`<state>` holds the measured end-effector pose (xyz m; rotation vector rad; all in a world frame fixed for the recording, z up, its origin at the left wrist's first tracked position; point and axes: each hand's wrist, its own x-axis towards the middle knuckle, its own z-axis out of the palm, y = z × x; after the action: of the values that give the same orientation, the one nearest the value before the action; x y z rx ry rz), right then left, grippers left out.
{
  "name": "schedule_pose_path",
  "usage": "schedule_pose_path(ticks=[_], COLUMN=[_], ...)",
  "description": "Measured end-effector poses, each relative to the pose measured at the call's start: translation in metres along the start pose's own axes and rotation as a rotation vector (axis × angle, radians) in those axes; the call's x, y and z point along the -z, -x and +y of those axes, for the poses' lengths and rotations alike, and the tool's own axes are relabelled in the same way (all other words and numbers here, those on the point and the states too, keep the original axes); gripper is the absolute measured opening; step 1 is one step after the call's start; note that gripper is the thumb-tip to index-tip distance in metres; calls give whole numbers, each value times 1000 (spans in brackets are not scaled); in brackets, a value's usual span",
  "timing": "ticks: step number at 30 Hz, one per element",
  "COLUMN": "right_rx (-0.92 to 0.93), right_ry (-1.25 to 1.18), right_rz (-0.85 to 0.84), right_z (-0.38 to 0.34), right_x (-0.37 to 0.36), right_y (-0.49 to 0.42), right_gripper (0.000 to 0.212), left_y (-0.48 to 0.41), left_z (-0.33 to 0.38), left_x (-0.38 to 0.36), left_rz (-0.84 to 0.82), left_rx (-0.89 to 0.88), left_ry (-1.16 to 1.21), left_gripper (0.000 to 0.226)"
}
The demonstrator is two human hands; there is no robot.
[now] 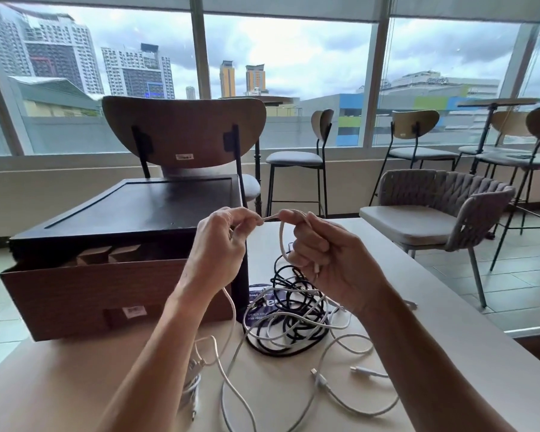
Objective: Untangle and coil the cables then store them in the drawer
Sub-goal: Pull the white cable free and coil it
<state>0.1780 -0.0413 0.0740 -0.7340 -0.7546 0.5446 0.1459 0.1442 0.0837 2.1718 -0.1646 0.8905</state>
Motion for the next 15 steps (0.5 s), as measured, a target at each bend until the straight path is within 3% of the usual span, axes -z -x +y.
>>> schedule_pose_path(ticks=[7, 11, 15], right_rx=[161, 249, 340], right_ry=[-62, 109, 455], right_rz=[180, 373, 535], right_z=[1, 5, 11], right_x=[-4, -5, -5], right_y=[-5, -8, -9], right_gripper=[38, 30, 22], left_y=[10, 14, 14], left_z=[12, 22, 31], left_x=[-11, -13, -9], left_rz=[-215, -393, -490], left_rx=[-104, -112, -131], left_ry=[-140, -190, -215], left_gripper=[15, 15, 14])
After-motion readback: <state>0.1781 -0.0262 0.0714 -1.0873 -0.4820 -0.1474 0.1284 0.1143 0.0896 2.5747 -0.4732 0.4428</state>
